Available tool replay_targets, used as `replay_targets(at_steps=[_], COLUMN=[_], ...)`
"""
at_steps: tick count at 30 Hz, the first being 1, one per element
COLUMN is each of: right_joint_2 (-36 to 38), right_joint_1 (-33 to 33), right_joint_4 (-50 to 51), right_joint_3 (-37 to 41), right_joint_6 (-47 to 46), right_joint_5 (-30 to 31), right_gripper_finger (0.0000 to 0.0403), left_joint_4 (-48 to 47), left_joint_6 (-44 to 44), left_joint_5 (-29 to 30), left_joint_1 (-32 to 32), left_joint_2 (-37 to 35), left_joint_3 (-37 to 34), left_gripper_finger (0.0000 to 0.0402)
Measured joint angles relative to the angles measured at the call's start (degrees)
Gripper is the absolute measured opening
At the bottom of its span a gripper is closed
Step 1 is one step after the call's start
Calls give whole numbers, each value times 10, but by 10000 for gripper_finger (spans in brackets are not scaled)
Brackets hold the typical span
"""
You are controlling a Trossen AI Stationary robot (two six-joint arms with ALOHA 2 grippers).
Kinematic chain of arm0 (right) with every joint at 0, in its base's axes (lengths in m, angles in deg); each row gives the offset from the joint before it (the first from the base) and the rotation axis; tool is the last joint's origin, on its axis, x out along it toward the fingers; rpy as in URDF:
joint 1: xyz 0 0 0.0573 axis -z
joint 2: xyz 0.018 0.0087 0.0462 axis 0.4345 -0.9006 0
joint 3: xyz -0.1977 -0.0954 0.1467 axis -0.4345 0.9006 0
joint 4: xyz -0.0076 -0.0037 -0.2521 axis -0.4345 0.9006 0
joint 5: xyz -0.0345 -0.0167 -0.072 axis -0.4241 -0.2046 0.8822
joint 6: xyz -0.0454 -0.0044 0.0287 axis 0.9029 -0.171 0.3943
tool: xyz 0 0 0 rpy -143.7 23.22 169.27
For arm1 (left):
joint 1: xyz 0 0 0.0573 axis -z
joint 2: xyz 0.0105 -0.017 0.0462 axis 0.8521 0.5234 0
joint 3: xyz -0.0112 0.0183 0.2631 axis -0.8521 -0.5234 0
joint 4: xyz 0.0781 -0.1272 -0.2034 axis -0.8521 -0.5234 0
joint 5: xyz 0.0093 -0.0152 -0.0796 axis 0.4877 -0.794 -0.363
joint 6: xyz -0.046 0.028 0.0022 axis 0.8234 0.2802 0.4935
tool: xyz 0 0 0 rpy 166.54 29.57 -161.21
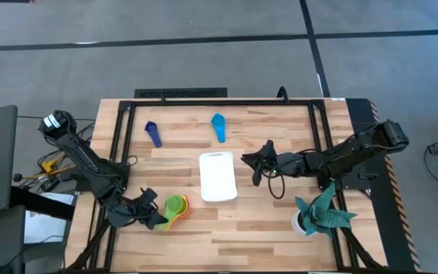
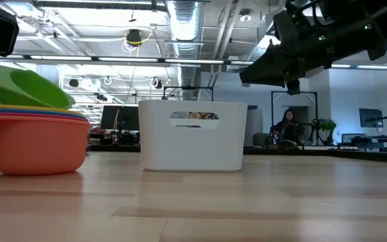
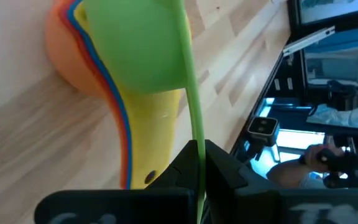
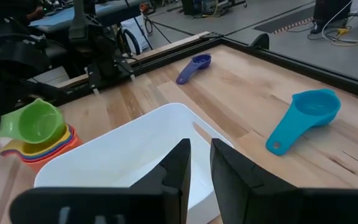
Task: Nest measuring cups in basket
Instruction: Stack the green nest measuring cup into the yellow nest measuring cup, then stack the light blue nest measuring cup into the green nest measuring cup
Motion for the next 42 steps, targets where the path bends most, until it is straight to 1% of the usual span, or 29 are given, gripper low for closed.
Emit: replay_targets(at_steps=[5, 11, 17, 22, 26, 29, 33, 37, 42], right_joint_2=[0, 0, 0, 0, 0, 0, 0, 0, 0], right_joint_1=[0, 0, 0, 0, 0, 1, 1, 1, 1], right_joint_4=[0, 1, 1, 6, 7, 8, 10, 22, 29], right_joint_3=[0, 0, 0, 0, 0, 0, 0, 0, 0], right_joint_6=[0, 1, 2, 2, 2, 2, 2, 2, 2], right_joint_5=[-3, -3, -3, -8, -12, -12, -12, -12, -12], right_gripper_finger=[85, 85, 85, 85, 85, 85, 85, 85, 85], left_joint_4=[57, 58, 57, 55, 50, 31, -39, -87, -109], left_joint_6=[-9, -2, 8, 26, 20, 19, 32, 37, -6], left_joint_5=[14, 15, 11, -24, -26, -32, -26, -22, -17], left_joint_1=[0, -1, -1, -2, -2, -2, -2, -11, -36], left_joint_2=[0, 0, 0, 0, 0, -10, -37, -69, -111], left_joint_3=[-15, -16, -16, -15, -6, -3, -3, -3, -2], left_gripper_finger=[0, 4, 33, 61, 70, 69, 60, 51, 43])
